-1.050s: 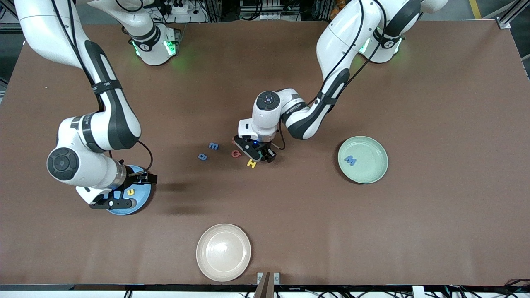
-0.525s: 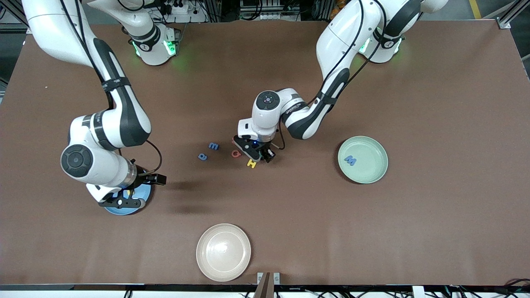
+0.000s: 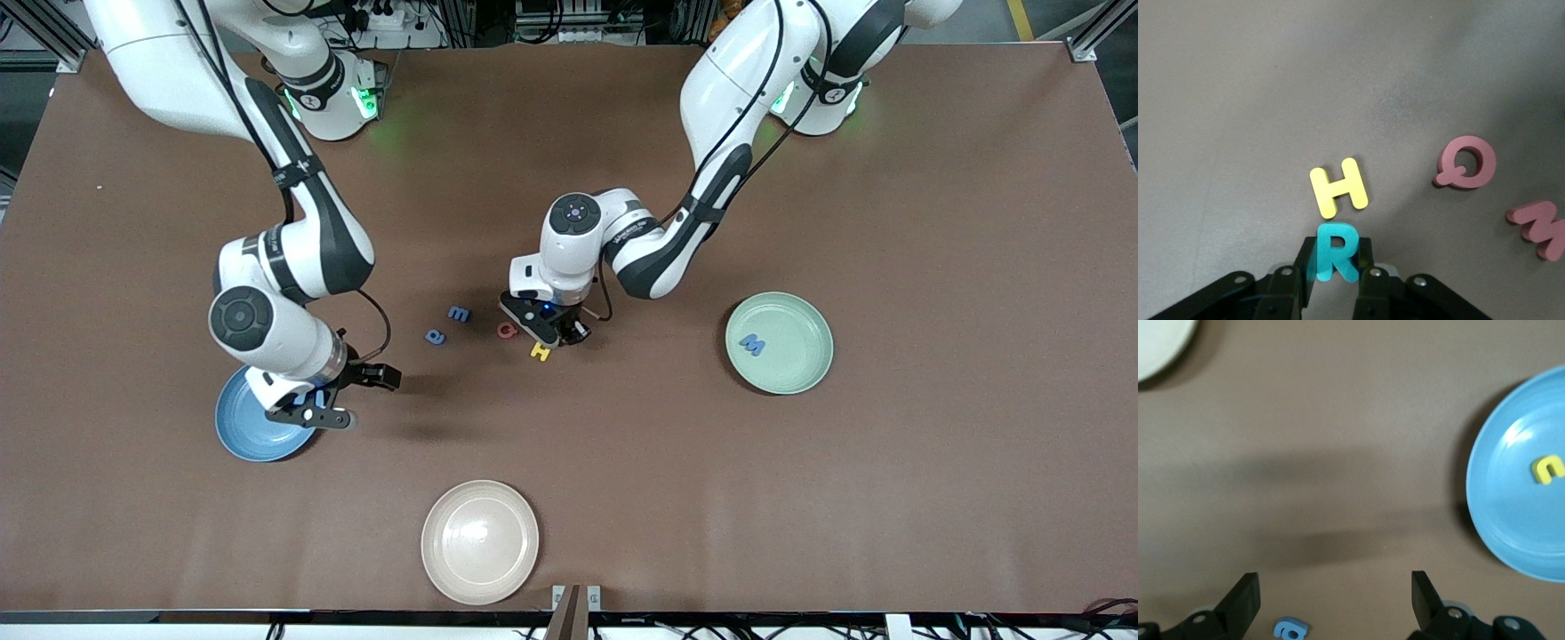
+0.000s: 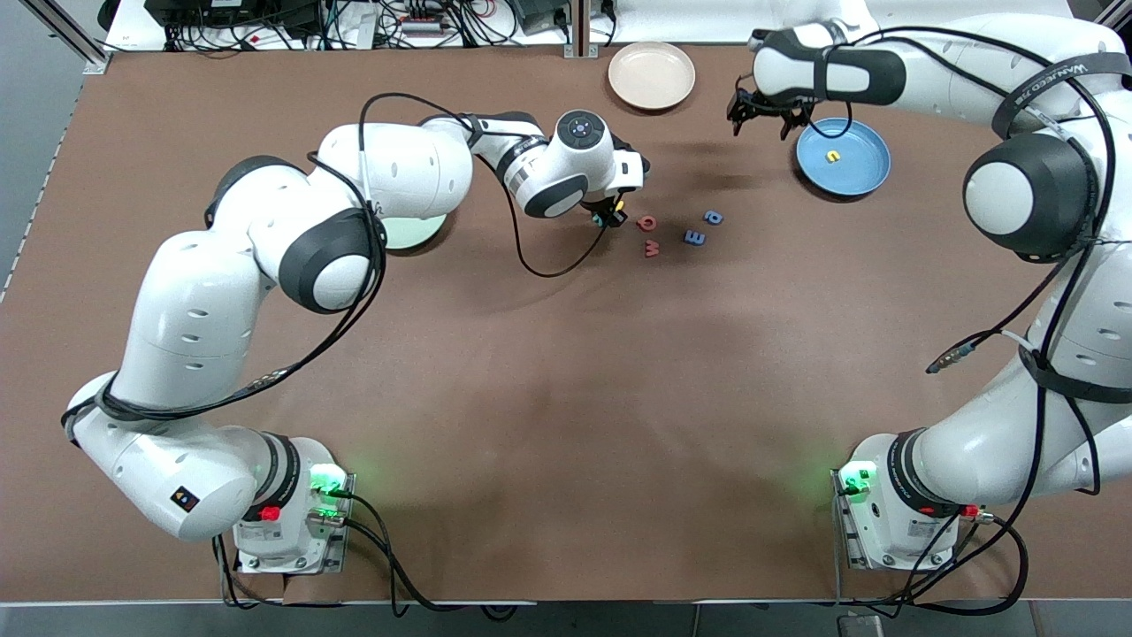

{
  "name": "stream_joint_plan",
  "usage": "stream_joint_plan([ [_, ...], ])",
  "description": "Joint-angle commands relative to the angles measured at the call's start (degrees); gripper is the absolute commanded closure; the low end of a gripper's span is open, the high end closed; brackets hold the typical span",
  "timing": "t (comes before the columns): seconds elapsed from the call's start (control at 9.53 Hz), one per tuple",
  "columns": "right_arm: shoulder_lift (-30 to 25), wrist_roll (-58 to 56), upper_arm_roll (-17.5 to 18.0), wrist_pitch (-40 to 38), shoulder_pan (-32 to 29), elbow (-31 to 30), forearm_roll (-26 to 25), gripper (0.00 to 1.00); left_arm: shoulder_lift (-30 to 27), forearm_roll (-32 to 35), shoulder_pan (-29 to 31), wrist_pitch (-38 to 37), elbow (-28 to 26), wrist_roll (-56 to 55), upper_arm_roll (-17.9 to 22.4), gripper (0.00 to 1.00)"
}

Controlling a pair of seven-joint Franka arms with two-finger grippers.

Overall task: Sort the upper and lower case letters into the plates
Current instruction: 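Carry R to green plate while the right gripper grasps blue a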

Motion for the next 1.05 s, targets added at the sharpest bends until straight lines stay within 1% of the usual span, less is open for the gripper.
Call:
stream_joint_plan([
  [0.0,-5.97,7.21,-0.12,1.78,2.22,-8.31,0.35,0.00,-1.40,0.80,-0.31,-2.12,-0.33,-1.47,0.48,0.83],
  [0.1,-5.98,10.38,-0.03,2.91,3.28,-9.81,0.35,0.00,-1.40,0.80,-0.40,-2.12,-0.33,-1.47,0.48,0.83],
  [0.31,-5.37,17.93,-0.03,7.91,4.78,-13.85,0.35,0.00,-1.75,0.89,0.04,-3.17,-0.42,-1.04,0.48,0.83],
  [0.42,-4.58,22.32,-0.12,8.71,5.66,-14.30,0.35,0.00,-2.80,1.76,1.69,-6.13,-0.51,-0.42,0.48,0.83],
  [0.63,-3.35,29.02,-0.12,8.81,6.80,-14.13,0.26,0.00,-5.25,1.16,3.98,-12.20,-0.51,3.96,-0.05,0.83],
  [0.84,-1.51,31.15,-0.12,10.38,7.16,-14.13,0.26,0.00,-8.85,0.80,6.88,-21.67,-1.12,10.18,-0.31,0.82],
  [0.94,0.07,32.12,-0.12,12.57,7.33,-14.22,0.26,0.00,-10.96,0.11,8.81,-25.72,-2.26,12.48,-0.75,0.82],
])
